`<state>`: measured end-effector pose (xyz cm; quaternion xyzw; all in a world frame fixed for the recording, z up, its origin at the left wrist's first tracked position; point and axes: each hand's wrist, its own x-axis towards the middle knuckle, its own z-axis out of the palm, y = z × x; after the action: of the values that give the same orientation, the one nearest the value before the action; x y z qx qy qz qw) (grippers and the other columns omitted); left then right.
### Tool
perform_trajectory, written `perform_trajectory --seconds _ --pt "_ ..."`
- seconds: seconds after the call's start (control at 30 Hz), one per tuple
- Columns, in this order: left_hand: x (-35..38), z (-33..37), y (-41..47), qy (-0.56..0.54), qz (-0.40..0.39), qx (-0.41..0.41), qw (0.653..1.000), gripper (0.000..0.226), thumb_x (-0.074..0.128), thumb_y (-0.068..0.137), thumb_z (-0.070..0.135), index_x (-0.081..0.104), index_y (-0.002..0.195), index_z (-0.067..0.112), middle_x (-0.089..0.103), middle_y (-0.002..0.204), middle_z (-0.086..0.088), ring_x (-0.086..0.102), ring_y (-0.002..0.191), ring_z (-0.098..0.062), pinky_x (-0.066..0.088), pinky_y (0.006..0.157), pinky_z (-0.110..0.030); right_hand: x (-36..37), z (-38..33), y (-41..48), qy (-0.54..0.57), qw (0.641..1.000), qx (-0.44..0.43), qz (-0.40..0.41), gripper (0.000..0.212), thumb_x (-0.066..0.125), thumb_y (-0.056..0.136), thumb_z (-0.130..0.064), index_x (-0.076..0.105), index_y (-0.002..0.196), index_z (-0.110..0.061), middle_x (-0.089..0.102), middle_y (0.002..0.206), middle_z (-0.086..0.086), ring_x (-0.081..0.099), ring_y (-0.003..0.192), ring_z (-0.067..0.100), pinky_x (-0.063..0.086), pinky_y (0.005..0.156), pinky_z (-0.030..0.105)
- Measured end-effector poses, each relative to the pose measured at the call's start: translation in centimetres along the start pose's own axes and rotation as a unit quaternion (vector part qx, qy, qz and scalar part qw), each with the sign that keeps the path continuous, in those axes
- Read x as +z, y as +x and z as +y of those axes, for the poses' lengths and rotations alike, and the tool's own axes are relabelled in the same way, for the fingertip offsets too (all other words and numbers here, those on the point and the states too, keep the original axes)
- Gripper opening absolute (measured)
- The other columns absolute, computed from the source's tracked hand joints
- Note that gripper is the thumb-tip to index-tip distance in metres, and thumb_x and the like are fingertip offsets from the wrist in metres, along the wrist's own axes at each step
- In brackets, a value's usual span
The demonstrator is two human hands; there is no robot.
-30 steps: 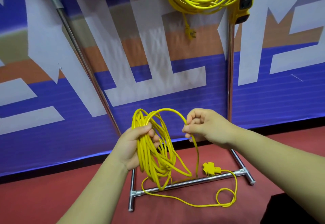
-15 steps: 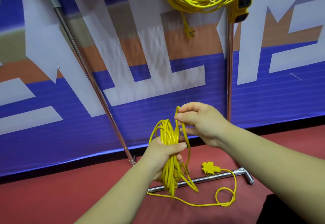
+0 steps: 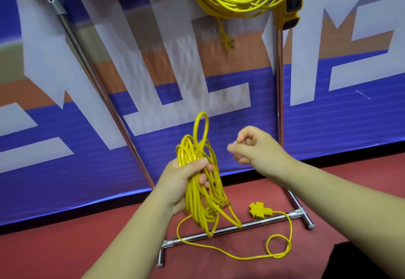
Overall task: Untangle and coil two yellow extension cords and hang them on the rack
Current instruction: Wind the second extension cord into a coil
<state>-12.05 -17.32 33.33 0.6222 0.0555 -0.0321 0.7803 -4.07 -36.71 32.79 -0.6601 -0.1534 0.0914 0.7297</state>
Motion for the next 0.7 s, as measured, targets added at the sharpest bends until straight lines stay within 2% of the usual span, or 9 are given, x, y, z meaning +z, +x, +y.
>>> perform_trajectory --seconds 0.07,0.17,0.27,0.33,0.43,0.5,0.57,0.63,0.7 --pt "-0.5 1.6 -0.7 -0.025 -0.007 0.014 1.0 0.019 0.065 0.085 0.018 0.068 0.077 0.002 0.046 0.05 -0.009 0.052 0.045 -0.02 0.05 0.049 -0.027 -0.2 1.7 0.0 -0.09 0.994 0.029 -0.062 0.029 0.076 0.074 -0.01 0.049 0.085 -0.015 0.066 0.076 0.011 0.055 0.066 0.02 0.048 0.068 0.039" --pt "-1.2 3.5 -1.6 -0.077 -0.029 0.05 0.995 0.01 0.073 0.082 0.014 0.069 0.076 0.006 0.052 0.06 -0.008 0.05 0.043 -0.013 0.05 0.047 -0.026 -0.4 3.9 0.3 -0.227 0.964 0.056 -0.13 0.025 0.072 0.075 -0.011 0.054 0.084 -0.026 0.072 0.101 -0.002 0.059 0.072 0.012 0.051 0.07 0.043" --pt "-2.3 4.6 -2.2 -0.137 -0.055 0.079 0.986 0.036 0.093 0.059 0.021 0.068 0.083 0.013 0.06 0.075 -0.004 0.048 0.044 -0.007 0.051 0.049 -0.025 0.2 5.2 0.5 -0.194 0.954 0.084 -0.211 0.03 0.06 0.073 -0.004 0.05 0.089 -0.027 0.071 0.107 -0.007 0.061 0.087 0.024 0.044 0.071 0.047" --pt "-3.2 5.0 -2.4 -0.165 -0.065 0.086 0.98 0.046 0.096 0.055 0.024 0.064 0.087 0.014 0.06 0.076 -0.001 0.047 0.044 -0.005 0.051 0.05 -0.024 1.3 5.6 0.2 -0.164 0.946 0.095 -0.263 0.032 0.054 0.073 0.006 0.045 0.092 -0.018 0.067 0.099 0.005 0.055 0.084 0.027 0.037 0.072 0.041" --pt "-4.4 5.3 -2.6 -0.197 -0.068 0.092 0.974 0.048 0.096 0.057 0.022 0.061 0.089 0.014 0.059 0.077 0.0 0.047 0.044 -0.003 0.052 0.05 -0.023 3.1 5.8 -0.1 -0.152 0.941 0.093 -0.287 0.028 0.06 0.074 0.005 0.048 0.089 -0.016 0.065 0.095 0.024 0.055 0.084 0.026 0.037 0.074 0.043" --pt "-5.4 5.2 -2.5 -0.208 -0.062 0.094 0.972 0.048 0.096 0.056 0.022 0.063 0.089 0.014 0.06 0.079 0.001 0.048 0.044 -0.003 0.052 0.051 -0.023 3.4 6.1 0.3 -0.138 0.944 0.096 -0.283 0.025 0.064 0.081 0.006 0.05 0.086 -0.014 0.066 0.1 0.033 0.067 0.094 0.028 0.041 0.08 0.044" --pt "-6.3 5.1 -2.4 -0.212 -0.038 0.098 0.972 0.044 0.097 0.054 0.023 0.069 0.086 0.014 0.067 0.084 0.0 0.05 0.046 -0.003 0.052 0.051 -0.022 3.3 6.4 0.7 -0.129 0.955 0.104 -0.248 0.024 0.069 0.084 0.0 0.05 0.083 -0.014 0.065 0.079 0.026 0.073 0.098 0.03 0.043 0.08 0.042" --pt "-7.2 4.7 -2.0 -0.217 0.008 0.095 0.971 0.031 0.091 0.058 0.024 0.075 0.082 0.013 0.072 0.096 -0.005 0.053 0.048 -0.002 0.053 0.05 -0.021 3.3 6.2 1.0 -0.101 0.972 0.108 -0.185 0.024 0.072 0.087 -0.002 0.05 0.084 -0.013 0.062 0.063 0.008 0.075 0.078 0.024 0.051 0.071 0.038" --pt "-7.9 4.1 -1.5 -0.219 0.07 0.073 0.97 0.017 0.077 0.071 0.025 0.076 0.08 0.01 0.071 0.095 -0.007 0.055 0.048 -0.003 0.052 0.048 -0.021 3.2 5.7 1.4 -0.081 0.986 0.111 -0.091 0.021 0.071 0.087 -0.001 0.053 0.087 -0.011 0.068 0.069 0.01 0.072 0.07 0.021 0.057 0.07 0.04"
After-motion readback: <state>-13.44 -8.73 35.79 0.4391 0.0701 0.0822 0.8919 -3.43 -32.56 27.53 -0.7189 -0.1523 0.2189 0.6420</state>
